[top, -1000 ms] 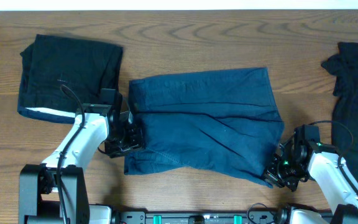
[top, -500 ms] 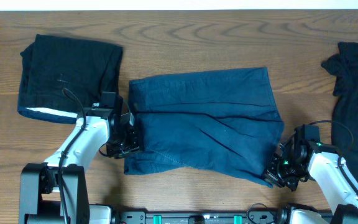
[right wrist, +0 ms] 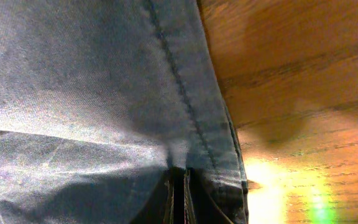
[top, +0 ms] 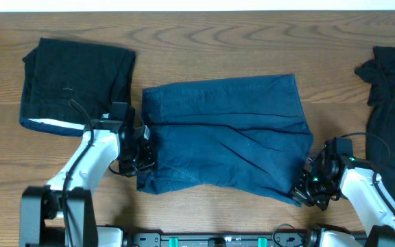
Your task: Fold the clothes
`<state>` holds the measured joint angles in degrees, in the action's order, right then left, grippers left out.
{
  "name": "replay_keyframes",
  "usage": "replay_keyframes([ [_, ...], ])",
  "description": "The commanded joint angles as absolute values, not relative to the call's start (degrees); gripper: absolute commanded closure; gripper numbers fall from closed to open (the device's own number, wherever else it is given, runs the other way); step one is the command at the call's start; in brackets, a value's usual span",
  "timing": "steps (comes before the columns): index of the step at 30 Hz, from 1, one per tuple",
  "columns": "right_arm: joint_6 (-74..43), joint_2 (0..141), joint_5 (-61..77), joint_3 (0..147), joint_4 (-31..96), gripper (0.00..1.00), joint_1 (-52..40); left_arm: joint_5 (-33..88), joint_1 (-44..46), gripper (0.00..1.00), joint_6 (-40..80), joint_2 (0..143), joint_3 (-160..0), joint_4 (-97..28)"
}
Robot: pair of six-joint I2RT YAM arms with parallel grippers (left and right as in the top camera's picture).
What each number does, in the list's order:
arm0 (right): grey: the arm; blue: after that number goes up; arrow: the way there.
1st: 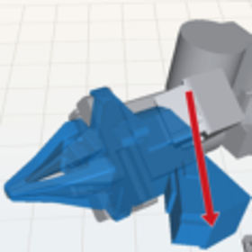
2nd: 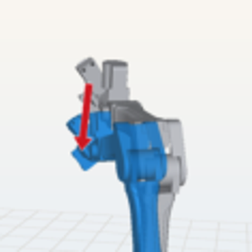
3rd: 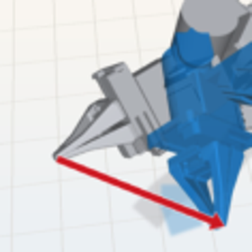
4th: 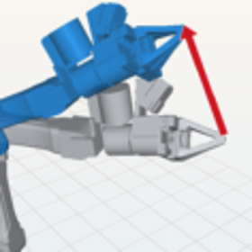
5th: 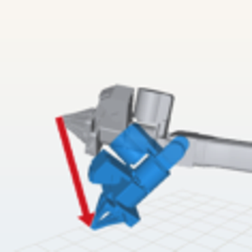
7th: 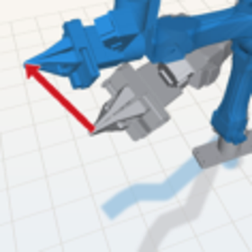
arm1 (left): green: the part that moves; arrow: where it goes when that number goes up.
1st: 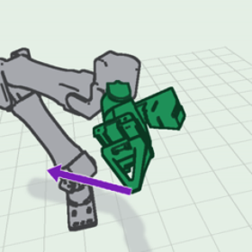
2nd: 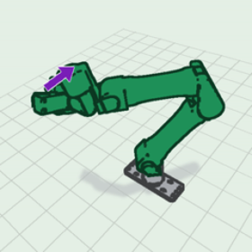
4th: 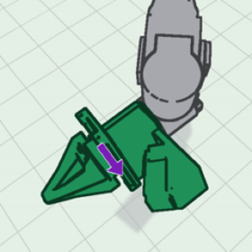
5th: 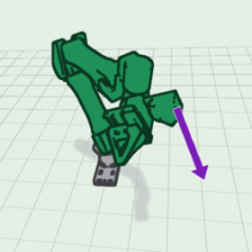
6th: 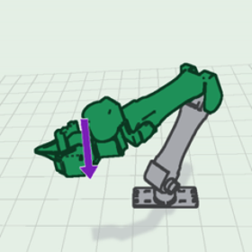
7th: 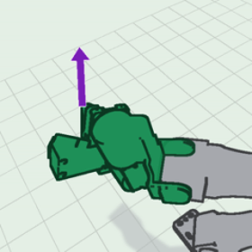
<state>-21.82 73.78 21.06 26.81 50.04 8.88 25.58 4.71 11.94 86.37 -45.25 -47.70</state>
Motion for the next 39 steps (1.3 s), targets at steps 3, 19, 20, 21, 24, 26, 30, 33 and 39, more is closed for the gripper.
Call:
replay_keyframes([
  [3,-20.9,73.9,21.7,26.6,49.9,0.92,9.1,26.4,4.5,0.94,11.7,81.2,-46.1,-51.4],
  [19,-22.3,73.9,20.9,26.6,50.2,0.9,9.1,18.0,4.5,0.94,16.7,76.2,-45.9,-64.5],
  [20,-22.3,73.9,20.8,26.6,50.3,0.9,9.1,17.9,4.5,0.94,17.2,76.2,-45.7,-64.7],
  [21,-22.3,73.9,20.8,26.6,50.3,0.9,9.1,17.9,4.5,0.94,17.9,76.2,-45.5,-64.7],
  [24,-23.4,73.9,20.0,26.8,50.3,0.89,9.2,17.9,4.5,0.94,18.8,76.3,-44.7,-64.2],
  [26,-23.7,73.9,18.2,27.6,50.9,0.9,9.2,17.9,4.5,0.94,18.8,76.4,-44.6,-64.1],
  [30,-25.3,73.9,13.8,31.0,53.6,0.9,9.1,17.9,4.5,0.94,18.8,76.4,-44.6,-64.1],
  [33,-25.2,73.9,13.8,33.8,53.6,0.89,9.1,17.9,4.5,0.94,18.7,76.4,-44.6,-63.4],
  [39,-18.4,73.9,16.7,43.6,58.1,0.89,8.6,18.0,4.5,0.74,18.7,76.3,-45.5,-61.8],
])
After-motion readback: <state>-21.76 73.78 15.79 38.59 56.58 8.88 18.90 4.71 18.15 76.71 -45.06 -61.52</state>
